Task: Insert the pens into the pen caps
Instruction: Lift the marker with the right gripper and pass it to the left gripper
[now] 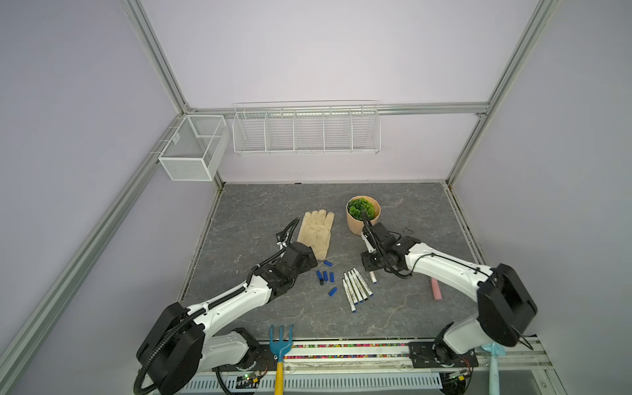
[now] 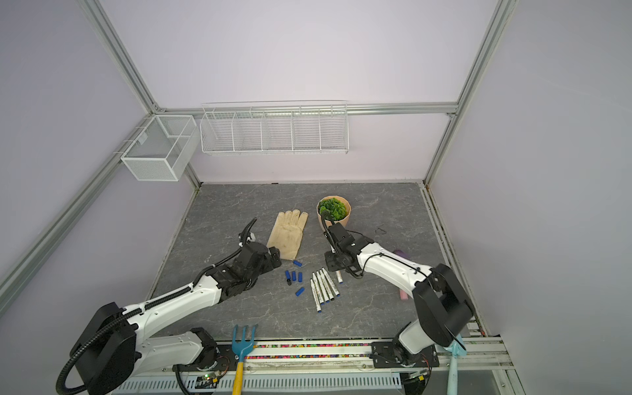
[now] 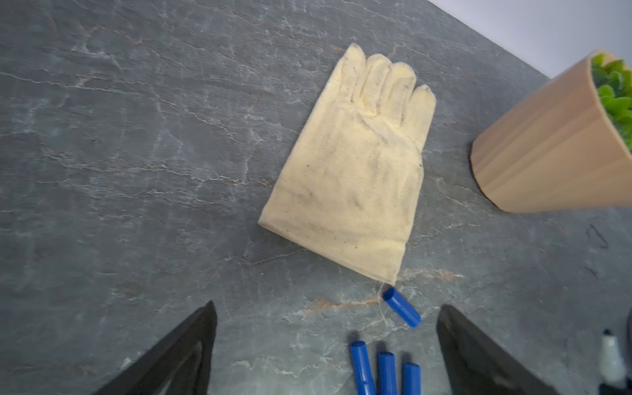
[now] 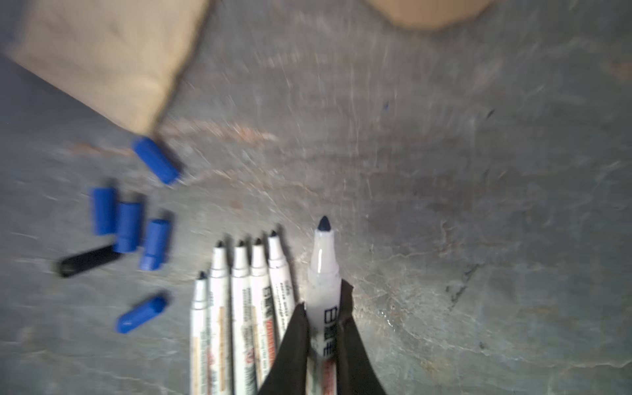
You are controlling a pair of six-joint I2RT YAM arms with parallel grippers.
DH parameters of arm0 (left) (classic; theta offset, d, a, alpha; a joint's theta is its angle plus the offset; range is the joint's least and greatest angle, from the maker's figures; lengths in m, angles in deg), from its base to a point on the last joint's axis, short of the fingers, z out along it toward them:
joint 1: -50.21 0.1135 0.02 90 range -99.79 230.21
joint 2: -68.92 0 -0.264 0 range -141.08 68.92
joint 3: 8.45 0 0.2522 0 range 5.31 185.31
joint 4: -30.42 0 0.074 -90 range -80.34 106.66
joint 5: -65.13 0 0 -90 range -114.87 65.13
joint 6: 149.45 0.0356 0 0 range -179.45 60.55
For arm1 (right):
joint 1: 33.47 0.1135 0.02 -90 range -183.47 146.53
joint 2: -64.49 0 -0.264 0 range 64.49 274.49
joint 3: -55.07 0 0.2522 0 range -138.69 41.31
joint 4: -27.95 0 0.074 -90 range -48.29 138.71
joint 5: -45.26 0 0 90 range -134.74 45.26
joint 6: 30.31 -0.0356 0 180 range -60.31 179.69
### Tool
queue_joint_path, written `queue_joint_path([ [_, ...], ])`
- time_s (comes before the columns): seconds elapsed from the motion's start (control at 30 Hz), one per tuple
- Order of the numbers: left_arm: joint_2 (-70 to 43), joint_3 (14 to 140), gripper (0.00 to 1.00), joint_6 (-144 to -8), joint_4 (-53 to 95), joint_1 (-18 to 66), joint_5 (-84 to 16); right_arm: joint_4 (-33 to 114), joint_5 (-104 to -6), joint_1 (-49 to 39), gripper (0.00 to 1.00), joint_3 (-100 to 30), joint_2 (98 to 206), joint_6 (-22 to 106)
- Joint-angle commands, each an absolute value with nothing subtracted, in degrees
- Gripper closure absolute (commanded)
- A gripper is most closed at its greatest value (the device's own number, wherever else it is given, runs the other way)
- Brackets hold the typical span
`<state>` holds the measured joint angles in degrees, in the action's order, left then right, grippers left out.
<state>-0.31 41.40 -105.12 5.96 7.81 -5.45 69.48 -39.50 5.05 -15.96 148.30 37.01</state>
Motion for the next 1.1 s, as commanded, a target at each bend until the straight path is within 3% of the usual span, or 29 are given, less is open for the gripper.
queue_joint_path([
  [0.0, 2.7, 40.5, 0.01, -99.6, 14.2, 7.7, -17.1, 59.6, -45.1, 3.3, 0.93, -13.8, 142.2, 32.4],
  [0.23, 2.2, 40.7, 0.01, -93.1, 22.0, 7.4, -38.3, 42.7, -48.2, 2.7, 0.93, -7.5, 136.4, 22.4],
  [0.53, -3.9, 46.5, 0.0, -90.7, 25.8, 4.5, -49.0, 38.6, -51.3, 2.7, 0.93, -6.0, 134.4, 20.9],
  [0.97, -14.9, 57.5, 0.26, -85.8, 23.5, 3.6, -46.4, 34.9, -60.4, 2.7, 0.93, -5.3, 133.5, 19.9],
  [1.07, -15.4, 57.9, 0.43, -85.6, 24.2, 3.6, -45.1, 34.8, -61.0, 2.4, 0.93, -5.1, 133.3, 19.2],
])
